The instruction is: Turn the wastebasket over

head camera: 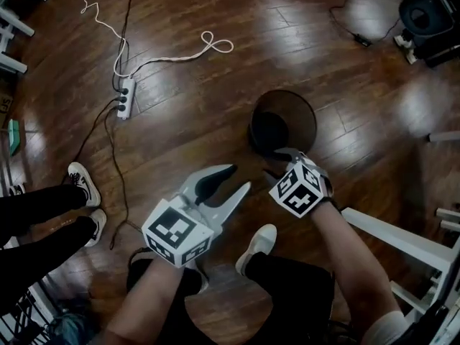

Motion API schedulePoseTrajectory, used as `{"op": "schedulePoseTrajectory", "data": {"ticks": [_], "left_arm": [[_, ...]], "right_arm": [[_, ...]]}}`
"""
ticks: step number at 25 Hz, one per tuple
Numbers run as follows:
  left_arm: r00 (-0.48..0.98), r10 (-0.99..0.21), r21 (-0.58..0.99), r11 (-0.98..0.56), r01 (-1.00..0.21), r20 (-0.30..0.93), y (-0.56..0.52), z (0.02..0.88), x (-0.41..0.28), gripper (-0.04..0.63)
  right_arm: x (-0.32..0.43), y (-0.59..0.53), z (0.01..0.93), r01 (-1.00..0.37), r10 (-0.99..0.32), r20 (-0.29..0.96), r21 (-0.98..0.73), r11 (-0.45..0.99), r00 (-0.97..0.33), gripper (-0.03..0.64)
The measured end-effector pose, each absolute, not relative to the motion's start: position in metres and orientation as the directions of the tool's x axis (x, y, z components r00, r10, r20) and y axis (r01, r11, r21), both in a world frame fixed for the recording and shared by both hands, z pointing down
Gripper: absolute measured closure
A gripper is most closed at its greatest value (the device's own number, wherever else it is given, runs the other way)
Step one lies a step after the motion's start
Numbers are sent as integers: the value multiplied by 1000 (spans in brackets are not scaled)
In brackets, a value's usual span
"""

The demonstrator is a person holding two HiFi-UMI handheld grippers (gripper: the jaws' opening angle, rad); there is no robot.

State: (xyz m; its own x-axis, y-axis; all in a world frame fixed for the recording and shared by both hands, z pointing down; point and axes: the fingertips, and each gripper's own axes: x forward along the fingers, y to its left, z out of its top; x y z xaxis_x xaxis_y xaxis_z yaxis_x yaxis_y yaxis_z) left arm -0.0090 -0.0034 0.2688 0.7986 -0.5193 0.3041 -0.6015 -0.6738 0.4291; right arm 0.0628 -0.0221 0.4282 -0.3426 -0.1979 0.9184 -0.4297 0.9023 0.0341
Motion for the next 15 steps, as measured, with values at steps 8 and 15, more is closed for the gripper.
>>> {"op": "schedulePoseTrajectory", "data": {"ticks": [8,15], "left_arm": [[823,-490,417,-709,-568,288,-28,356,-8,459],[852,-450,422,-740,-523,268,-44,382,7,460]], "right_arm": [[50,-56,523,-349,-153,950,50,936,-273,429],[48,-68,549,-311,-163,960,87,946,-226,531]]}}
